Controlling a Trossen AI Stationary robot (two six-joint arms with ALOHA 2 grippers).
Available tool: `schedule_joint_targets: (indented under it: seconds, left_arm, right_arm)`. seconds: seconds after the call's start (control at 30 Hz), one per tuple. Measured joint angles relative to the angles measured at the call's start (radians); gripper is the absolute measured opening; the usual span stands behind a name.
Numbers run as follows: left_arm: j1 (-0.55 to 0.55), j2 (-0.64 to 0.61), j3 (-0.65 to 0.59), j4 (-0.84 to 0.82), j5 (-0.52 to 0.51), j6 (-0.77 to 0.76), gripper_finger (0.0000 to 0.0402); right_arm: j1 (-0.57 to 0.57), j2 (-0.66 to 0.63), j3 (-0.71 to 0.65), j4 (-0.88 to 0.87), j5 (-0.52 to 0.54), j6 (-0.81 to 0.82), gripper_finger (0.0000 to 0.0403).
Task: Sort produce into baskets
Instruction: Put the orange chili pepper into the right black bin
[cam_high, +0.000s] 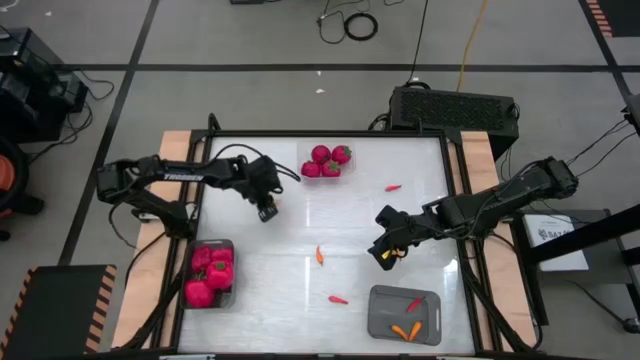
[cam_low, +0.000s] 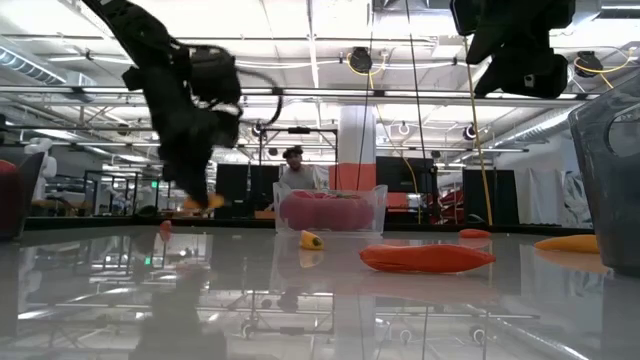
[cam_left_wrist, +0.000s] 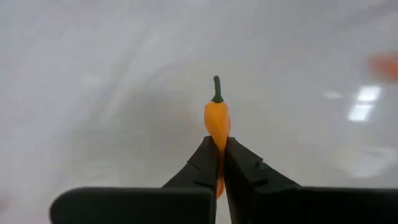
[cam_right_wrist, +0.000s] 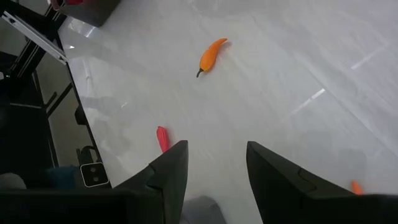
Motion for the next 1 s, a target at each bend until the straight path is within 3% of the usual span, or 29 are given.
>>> schedule_joint_targets:
  seconds: [0.13,0.2,0.47,0.6,0.73,0.83,1.0]
  left_arm:
    - [-0.076,-0.007,0.022,0.181,0.206,-0.068,0.0025]
    - [-0.119,-0.007,0.022,0.311,0.257,-0.104,0.0027]
    - [-0.26,-0.008,0.023,0.73,0.268,-0.117,0.0028]
    - [-0.277,-0.008,0.024,0.759,0.228,-0.117,0.0028]
    - [-0.278,-0.008,0.024,0.74,0.224,-0.139,0.0028]
    - [-0.278,-0.008,0.024,0.737,0.224,-0.142,0.0028]
    - [-0.278,-0.008,0.024,0.738,0.224,-0.143,0.0028]
  right_arm:
    - [0.0,0.001,0.0,0.044,0.035,-0.042,0.0155]
    - [0.0,0.004,0.0,0.107,0.083,-0.112,0.0155]
    - [-0.022,0.095,0.001,0.462,0.298,-0.51,0.0155]
    - [-0.067,0.175,0.001,0.654,0.3,-0.64,0.0155]
    - [-0.103,0.218,0.001,0.803,0.274,-0.656,0.0155]
    - [-0.125,0.224,0.001,0.822,0.178,-0.653,0.0155]
    - [-0.14,0.225,0.001,0.776,0.168,-0.613,0.0155]
